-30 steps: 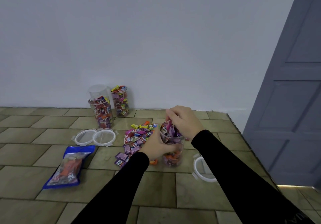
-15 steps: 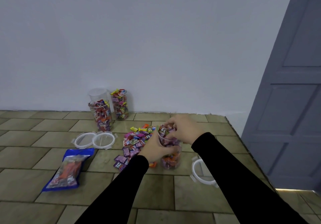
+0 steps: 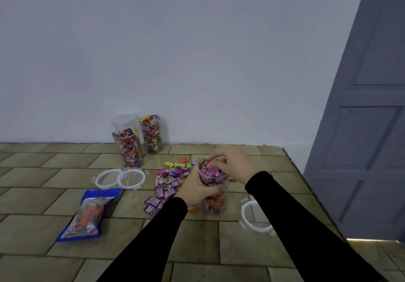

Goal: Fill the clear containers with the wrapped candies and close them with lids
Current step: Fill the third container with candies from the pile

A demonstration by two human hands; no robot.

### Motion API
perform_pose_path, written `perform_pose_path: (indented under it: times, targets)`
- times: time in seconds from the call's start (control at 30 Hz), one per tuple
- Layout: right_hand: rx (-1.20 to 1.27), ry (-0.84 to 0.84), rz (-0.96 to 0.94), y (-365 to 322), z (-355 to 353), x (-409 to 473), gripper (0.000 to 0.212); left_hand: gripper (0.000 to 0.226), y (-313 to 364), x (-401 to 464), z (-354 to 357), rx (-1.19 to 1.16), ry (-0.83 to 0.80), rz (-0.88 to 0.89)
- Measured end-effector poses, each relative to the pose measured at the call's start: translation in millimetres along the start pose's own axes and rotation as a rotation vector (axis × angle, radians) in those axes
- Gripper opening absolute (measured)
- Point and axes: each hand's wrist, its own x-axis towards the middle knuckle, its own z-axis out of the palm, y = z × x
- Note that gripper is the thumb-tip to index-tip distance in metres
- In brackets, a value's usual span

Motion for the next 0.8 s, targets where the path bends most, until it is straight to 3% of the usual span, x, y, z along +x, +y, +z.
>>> perform_pose_path:
  times: [0.1, 0.17, 0.27, 0.43, 0.53, 0.63, 0.8]
  targets:
    - [0.123, 0.245, 0.031, 4, -12, -9, 0.018, 0.079, 1, 0, 0, 0.021, 0.01, -0.031]
    - [0.141, 0.305, 0.107, 10, -20, -13, 0.018, 0.076, 0, -1, 1, 0.03, 0.025, -0.041]
    - [0.056, 0.191, 0.267, 29, -23, -21, 0.02, 0.073, 0, -4, 5, 0.021, 0.064, -0.04]
    - [-0.21, -0.293, 0.511, 66, 0, -47, 0.033, 0.082, 1, -8, 16, -0.007, 0.121, -0.034]
    - [-0.277, -0.34, 0.585, 78, 12, -64, 0.031, 0.091, -1, -8, 20, 0.009, 0.142, -0.038]
    - [-0.328, -0.344, 0.614, 83, 19, -77, 0.032, 0.083, 2, -11, 23, 0.006, 0.158, -0.041]
    - [-0.257, -0.281, 0.654, 89, 32, -86, 0.035, 0.085, 4, -15, 26, -0.002, 0.164, -0.036]
